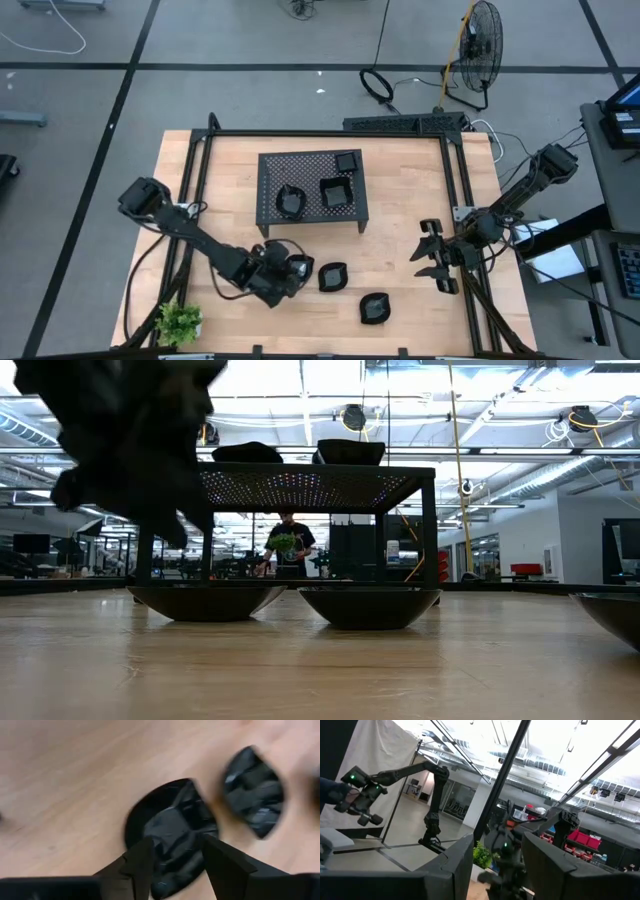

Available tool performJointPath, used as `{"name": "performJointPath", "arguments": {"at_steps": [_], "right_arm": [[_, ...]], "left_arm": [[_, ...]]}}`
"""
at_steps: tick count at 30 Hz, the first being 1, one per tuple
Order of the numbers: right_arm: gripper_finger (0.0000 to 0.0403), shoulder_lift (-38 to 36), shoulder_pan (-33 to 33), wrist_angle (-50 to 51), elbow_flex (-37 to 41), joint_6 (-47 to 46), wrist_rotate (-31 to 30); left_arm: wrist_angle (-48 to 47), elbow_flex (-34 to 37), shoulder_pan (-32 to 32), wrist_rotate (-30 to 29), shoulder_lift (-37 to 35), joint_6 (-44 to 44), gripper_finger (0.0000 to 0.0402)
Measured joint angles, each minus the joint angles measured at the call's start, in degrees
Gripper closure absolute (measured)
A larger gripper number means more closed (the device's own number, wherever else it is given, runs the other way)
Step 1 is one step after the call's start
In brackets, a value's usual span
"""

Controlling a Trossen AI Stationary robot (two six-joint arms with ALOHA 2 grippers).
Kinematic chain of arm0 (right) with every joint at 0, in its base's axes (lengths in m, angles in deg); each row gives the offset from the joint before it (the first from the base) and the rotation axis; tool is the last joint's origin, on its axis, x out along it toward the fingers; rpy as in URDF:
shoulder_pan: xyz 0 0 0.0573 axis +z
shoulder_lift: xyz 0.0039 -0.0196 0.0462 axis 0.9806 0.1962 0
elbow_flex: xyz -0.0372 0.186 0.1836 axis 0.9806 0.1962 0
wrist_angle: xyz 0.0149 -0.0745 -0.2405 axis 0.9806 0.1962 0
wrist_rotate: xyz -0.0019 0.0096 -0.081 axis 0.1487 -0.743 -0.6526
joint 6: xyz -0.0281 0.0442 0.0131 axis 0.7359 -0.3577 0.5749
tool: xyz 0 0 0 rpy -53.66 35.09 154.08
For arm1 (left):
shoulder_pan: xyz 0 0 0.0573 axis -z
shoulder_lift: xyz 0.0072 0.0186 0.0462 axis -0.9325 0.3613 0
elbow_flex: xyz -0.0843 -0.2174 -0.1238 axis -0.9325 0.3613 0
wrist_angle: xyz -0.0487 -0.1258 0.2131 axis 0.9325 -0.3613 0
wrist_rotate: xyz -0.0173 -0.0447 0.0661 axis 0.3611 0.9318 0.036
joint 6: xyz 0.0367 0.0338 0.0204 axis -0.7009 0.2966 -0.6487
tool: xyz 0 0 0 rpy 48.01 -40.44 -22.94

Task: Pick & Place Mini shaped plates
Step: Stack the leaf-shaped plate onto the stacked leaf-shaped plate on the shelf

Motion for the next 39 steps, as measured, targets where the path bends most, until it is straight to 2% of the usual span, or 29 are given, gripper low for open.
{"name": "performJointPath", "arguments": {"at_steps": [7, 17, 23, 32, 39], "right_arm": [[0.0248, 0.01, 0.01, 0.01, 0.0, 0.02, 0.0], [0.0248, -0.01, 0.02, 0.03, 0.0, 0.02, 0.0], [0.0248, 0.01, 0.0, 0.04, 0.0, 0.0, 0.0], [0.0248, -0.01, 0.0, 0.05, 0.0, 0.07, -0.02], [0.0248, -0.01, 0.02, 0.06, 0.0, 0.07, -0.02]], "left_arm": [[-4.94, 0.0, -2.62, 1.89, 2.37, 1.25, 0.0211], [-2.63, 0.0, -3.27, 1.76, 3.08, -6.2, 0.0198], [1.27, 0.0, -3.39, 3.27, 6.63, -11.49, 0.0213], [1.56, 0.04, -4.73, 5.64, 7.77, -13.21, 0.025], [2.57, 0.04, -4.91, 3.18, 7.77, -24.22, 0.0269]]}}
